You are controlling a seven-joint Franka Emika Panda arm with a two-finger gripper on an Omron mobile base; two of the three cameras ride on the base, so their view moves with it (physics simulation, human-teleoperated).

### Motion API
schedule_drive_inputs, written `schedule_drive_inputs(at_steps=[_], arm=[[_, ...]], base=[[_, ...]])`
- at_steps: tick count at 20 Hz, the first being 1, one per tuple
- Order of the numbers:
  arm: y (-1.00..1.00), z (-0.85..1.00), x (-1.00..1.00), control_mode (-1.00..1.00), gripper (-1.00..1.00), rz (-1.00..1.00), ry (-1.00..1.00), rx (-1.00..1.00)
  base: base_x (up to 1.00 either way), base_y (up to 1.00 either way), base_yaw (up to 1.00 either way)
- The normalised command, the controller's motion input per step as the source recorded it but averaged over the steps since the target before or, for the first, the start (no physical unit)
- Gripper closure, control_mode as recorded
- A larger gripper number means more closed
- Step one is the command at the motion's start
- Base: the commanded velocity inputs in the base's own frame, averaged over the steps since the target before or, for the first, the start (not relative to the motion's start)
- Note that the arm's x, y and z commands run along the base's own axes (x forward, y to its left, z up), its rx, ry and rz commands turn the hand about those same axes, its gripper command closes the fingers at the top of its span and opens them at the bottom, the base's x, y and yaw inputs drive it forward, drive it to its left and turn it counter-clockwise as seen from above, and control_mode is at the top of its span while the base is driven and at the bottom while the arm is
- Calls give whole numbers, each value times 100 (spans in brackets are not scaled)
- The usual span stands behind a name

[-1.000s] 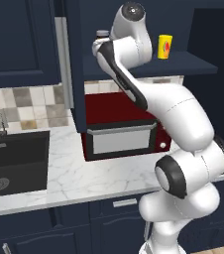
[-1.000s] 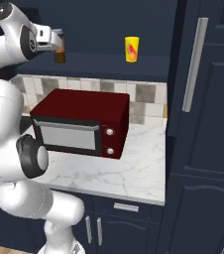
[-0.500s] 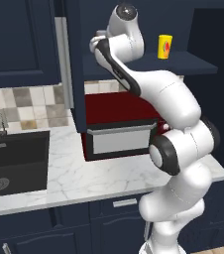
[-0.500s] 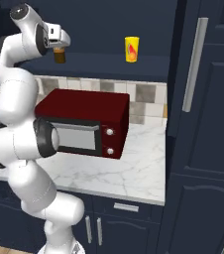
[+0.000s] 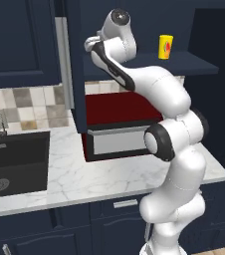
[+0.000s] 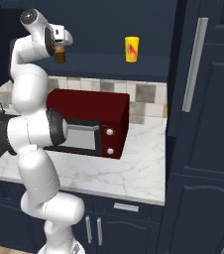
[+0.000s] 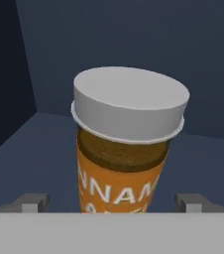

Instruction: Take the cinnamon bottle from the cabinet and place it on the dining table, next to the plate with the cupcake. Then take the chocolate from the dining counter and place it on the cupcake plate.

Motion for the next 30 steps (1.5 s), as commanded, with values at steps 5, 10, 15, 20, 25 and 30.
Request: schedule_drive_inputs(at_steps=[5,10,15,20,25,30], arm=[[0,0,24,-100,-100,0,0,0],[0,-2,26,-100,100,0,0,0],[0,-11,2,-100,100,0,0,0],[-7,-5,-82,-100,100,0,0,0],[-44,-33,-100,-100,100,0,-7,0],[-53,-27,-100,-100,100,0,-13,0]], base=[[0,0,0],[0,0,0],[0,0,0],[0,0,0],[0,0,0],[0,0,0]])
